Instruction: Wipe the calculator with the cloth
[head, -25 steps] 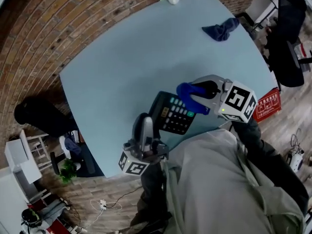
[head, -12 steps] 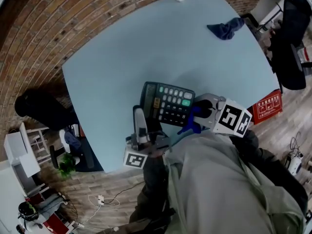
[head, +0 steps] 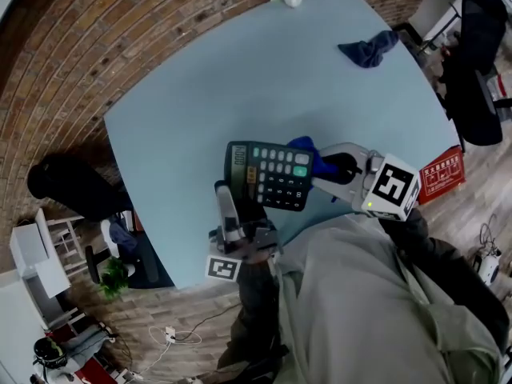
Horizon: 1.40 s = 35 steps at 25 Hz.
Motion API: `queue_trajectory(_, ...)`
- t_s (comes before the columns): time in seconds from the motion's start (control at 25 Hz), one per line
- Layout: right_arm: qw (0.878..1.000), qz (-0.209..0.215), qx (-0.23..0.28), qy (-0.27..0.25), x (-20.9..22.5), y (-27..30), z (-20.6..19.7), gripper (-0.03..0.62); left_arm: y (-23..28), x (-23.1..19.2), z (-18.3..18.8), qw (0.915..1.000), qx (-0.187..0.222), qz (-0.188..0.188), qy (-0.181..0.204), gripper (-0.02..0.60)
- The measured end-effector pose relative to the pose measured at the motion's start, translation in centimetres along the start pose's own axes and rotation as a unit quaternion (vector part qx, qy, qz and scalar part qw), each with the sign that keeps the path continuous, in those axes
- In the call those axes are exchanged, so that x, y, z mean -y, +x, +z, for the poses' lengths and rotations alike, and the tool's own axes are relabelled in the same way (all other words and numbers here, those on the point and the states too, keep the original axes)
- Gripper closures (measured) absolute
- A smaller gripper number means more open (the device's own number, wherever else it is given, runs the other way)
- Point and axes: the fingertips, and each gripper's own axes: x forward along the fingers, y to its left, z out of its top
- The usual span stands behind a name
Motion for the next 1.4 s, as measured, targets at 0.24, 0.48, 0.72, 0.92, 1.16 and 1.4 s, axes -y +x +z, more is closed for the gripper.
queue_trajectory(0.24, 0.990, 0.095, 0.076, -0.072, -6.5, 2.4, -0.3, 0.503, 0.9, 0.7, -0.5, 0.9993, 0.005, -0.021, -0.031, 0.543)
queue_trajectory(0.48, 0.984, 0.009, 0.178, 0.011, -0.7, -0.8, 2.7, 0.503, 0.7, 0.8, 0.2, 0.9981, 0.017, -0.025, -0.053, 0.543)
queue_trajectory(0.72, 0.989, 0.071, 0.132, 0.000, -4.2, -0.3, 0.8, 0.503, 0.3, -0.3, 0.8, 0.9987, 0.031, 0.000, -0.042, 0.545)
queue_trajectory(0.92, 0.990, 0.087, 0.114, 0.012, -5.5, 0.2, -0.2, 0.503, -0.3, -1.4, 1.6, 0.9984, 0.039, 0.019, -0.037, 0.545)
queue_trajectory(1.16, 0.988, 0.004, 0.156, -0.019, 0.3, -2.1, 2.2, 0.503, -1.6, -2.8, 2.5, 0.9978, 0.046, 0.037, -0.031, 0.545)
queue_trajectory(1.4, 0.995, 0.039, 0.068, 0.069, 0.6, 2.1, -4.5, 0.503, -2.6, -8.1, 1.6, 0.9970, -0.020, 0.071, -0.022, 0.543)
